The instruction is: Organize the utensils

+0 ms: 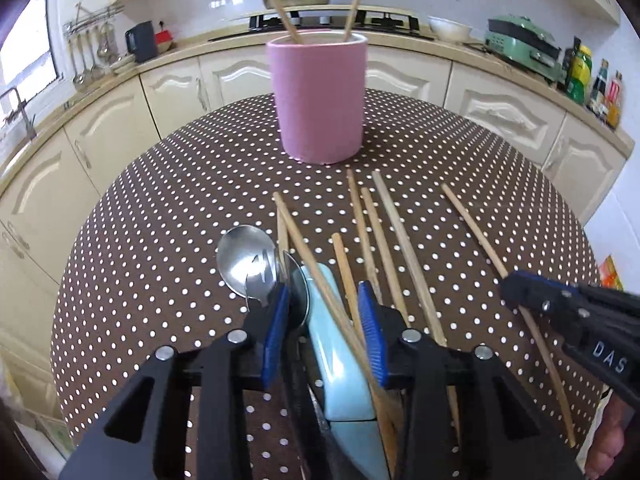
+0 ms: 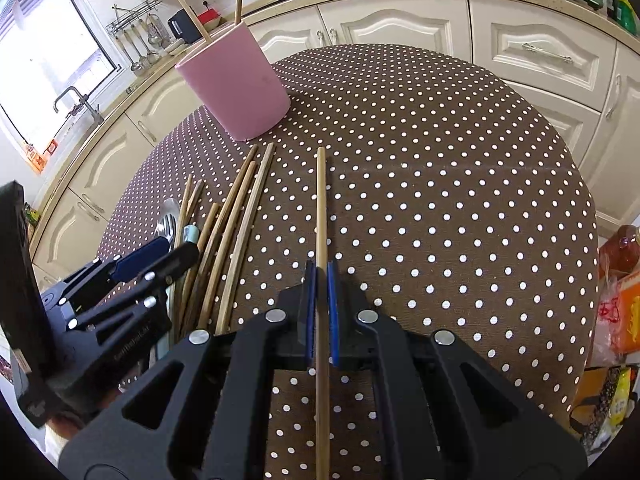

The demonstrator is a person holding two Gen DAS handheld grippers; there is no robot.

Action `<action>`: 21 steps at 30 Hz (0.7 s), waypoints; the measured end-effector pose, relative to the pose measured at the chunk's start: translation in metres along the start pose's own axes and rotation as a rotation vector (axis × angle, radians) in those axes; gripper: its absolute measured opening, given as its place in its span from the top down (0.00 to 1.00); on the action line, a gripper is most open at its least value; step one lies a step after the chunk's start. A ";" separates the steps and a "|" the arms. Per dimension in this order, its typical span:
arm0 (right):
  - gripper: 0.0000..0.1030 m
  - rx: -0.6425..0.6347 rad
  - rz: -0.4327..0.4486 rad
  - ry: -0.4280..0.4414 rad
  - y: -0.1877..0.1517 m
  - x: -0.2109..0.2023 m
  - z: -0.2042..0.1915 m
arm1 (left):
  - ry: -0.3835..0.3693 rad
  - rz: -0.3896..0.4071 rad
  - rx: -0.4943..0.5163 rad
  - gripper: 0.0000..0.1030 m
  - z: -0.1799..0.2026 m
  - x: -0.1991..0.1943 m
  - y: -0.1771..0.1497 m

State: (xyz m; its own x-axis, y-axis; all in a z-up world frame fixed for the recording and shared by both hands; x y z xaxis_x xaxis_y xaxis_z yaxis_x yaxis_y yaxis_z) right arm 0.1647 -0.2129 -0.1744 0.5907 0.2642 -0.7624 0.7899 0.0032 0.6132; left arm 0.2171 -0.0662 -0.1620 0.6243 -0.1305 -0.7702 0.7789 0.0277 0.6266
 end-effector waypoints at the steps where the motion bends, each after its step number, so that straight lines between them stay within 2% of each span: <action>1: 0.94 0.000 -0.002 -0.001 -0.001 0.000 0.000 | 0.004 0.003 -0.001 0.65 -0.001 0.001 0.000; 5: 0.94 -0.001 -0.001 -0.002 0.000 0.001 0.000 | 0.033 0.021 0.042 0.65 0.003 0.002 -0.003; 9: 0.94 0.003 0.000 0.002 0.001 0.001 -0.002 | 0.025 0.040 0.056 0.79 0.008 0.001 -0.002; 10: 0.94 0.002 0.000 0.002 0.001 0.001 -0.003 | 0.049 0.053 0.057 0.88 0.007 0.000 -0.003; 18: 0.94 0.000 0.009 0.001 0.003 -0.001 -0.003 | 0.004 0.053 0.016 0.92 -0.008 -0.008 -0.004; 21: 0.94 0.000 0.019 0.000 0.004 -0.006 -0.003 | -0.004 0.071 0.004 0.97 -0.012 -0.014 -0.001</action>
State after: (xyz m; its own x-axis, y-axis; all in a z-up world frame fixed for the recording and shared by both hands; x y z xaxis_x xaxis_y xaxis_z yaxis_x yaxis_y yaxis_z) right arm 0.1637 -0.2120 -0.1671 0.6060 0.2642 -0.7503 0.7782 -0.0017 0.6280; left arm 0.2082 -0.0522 -0.1536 0.6780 -0.1322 -0.7231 0.7321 0.0327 0.6804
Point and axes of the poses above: each gripper's, at about its wrist camera, not at the fingertips, and x roughly the way its jaws point, z to its right, y to its top, the point moved 2 cm from there along x, roughly the way its jaws point, and after that the axes turned 12 degrees about -x, right-handed, at the moved point
